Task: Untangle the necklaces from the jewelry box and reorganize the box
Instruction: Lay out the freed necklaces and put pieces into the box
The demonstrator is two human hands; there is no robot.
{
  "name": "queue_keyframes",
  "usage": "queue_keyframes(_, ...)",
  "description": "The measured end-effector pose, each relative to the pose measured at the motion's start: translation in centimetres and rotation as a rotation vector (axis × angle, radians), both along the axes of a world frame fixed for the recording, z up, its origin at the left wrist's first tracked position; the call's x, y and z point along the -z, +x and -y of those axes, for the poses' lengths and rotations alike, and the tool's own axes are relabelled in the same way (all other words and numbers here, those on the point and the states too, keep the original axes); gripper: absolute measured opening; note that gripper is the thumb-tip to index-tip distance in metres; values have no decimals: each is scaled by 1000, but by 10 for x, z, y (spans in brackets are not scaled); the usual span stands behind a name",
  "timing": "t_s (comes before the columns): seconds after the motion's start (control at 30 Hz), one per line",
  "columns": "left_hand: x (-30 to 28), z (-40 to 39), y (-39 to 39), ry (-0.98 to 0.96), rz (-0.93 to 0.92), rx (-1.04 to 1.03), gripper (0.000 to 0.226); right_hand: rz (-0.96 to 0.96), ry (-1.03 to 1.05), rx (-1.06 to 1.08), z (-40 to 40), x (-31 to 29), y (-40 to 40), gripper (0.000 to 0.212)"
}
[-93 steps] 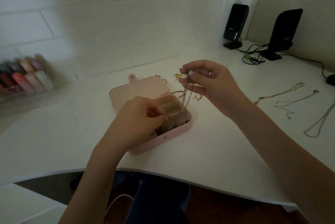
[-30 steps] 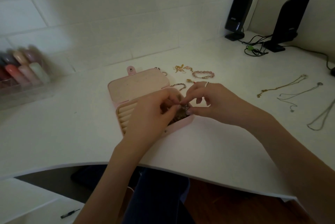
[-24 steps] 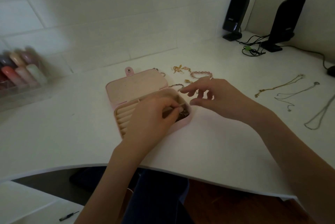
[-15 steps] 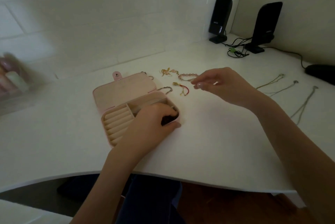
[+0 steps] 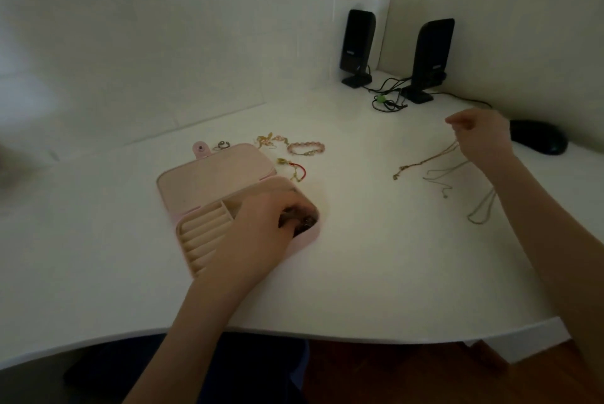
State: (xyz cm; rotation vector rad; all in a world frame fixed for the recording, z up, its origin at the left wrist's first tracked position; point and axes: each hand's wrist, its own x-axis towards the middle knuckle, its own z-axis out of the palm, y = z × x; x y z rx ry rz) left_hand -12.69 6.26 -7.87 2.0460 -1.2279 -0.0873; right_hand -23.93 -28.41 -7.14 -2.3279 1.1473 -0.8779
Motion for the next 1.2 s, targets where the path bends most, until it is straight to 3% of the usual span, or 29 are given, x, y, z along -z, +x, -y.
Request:
queue_keyframes(0.2, 0, -2, 4, 22, 3, -86, 22, -252, 6, 103, 31, 20, 5, 27)
queue_keyframes(0.3, -1, -3, 3, 22, 47, -79, 9, -285, -36, 139, 28, 18, 10, 25)
queue_keyframes(0.47, 0, -3, 0, 68, 65, -181, 12, -345, -63, 190, 16, 20, 17, 32)
queue_keyframes(0.57, -4, -1, -3, 81, 120, -230, 9, -262, -79, 168, 8, 21, 21, 37)
queue_keyframes(0.8, -1, 0, -1, 118, 173, -260, 8, 90, -73, -119, -39, 1, 42, 33)
queue_keyframes(1.13, 4, 1, 4, 122, 194, -199, 15, 170, 102, -559, -138, -34, 64, 27)
queue_keyframes(1.2, 2, 0, 2, 75, 178, -192, 8, 158, 139, -644, -153, -45, 64, 28)
